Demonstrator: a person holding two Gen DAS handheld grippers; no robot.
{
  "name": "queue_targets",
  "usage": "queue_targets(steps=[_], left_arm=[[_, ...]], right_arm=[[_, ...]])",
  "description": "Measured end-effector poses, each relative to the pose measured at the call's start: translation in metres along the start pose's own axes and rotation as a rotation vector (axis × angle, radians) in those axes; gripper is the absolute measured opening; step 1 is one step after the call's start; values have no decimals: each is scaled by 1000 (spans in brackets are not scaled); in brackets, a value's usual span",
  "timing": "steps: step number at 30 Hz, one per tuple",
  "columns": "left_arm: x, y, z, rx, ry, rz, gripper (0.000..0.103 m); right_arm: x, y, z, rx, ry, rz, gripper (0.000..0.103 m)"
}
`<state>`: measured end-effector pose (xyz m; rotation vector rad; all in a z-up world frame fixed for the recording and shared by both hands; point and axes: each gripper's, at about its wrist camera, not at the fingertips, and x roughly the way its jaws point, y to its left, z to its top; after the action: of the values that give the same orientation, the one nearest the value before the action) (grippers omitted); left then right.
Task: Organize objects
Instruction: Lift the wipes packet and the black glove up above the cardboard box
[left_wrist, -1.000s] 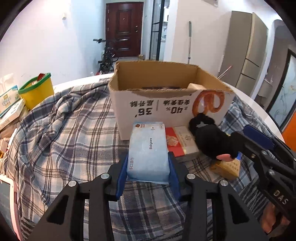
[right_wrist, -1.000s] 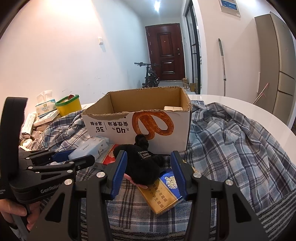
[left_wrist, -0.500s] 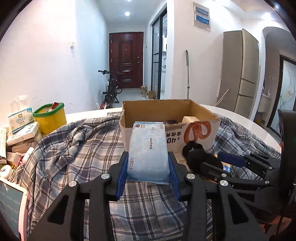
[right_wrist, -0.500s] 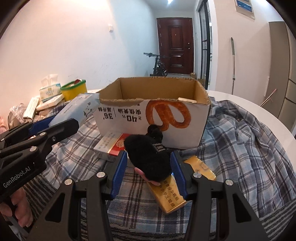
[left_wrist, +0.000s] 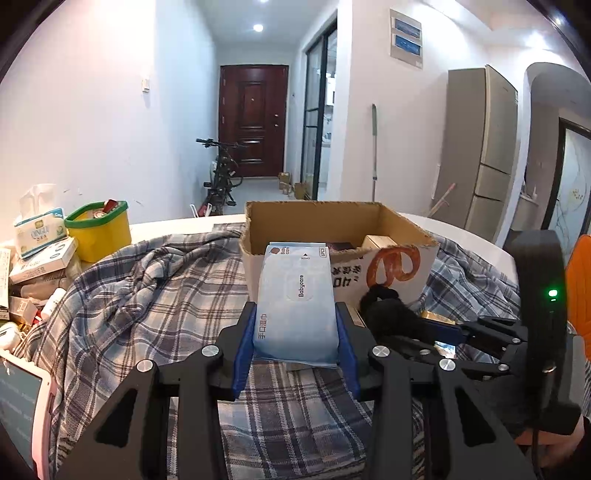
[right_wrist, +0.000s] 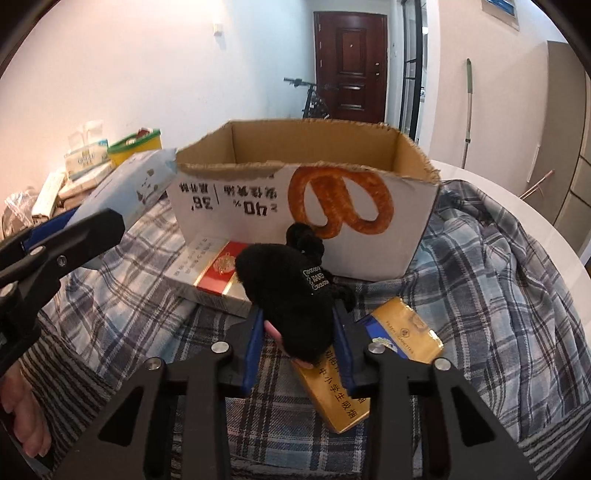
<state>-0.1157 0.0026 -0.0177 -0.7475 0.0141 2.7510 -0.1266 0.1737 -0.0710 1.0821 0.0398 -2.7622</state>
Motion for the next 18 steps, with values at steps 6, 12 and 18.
queue_targets(steps=[6,12,18], left_arm=[[-14,11,1,-46,-70,1,43],[-26,15,3,-61,-132,25,43],[-31,12,4,-44,-163,35,43]], right_arm=[[-29,-6,-2,31,-142,-10,32],[-49,-12,-1,74,-259,-25,32],[-78,-1,-4,27,-435,-86,32]])
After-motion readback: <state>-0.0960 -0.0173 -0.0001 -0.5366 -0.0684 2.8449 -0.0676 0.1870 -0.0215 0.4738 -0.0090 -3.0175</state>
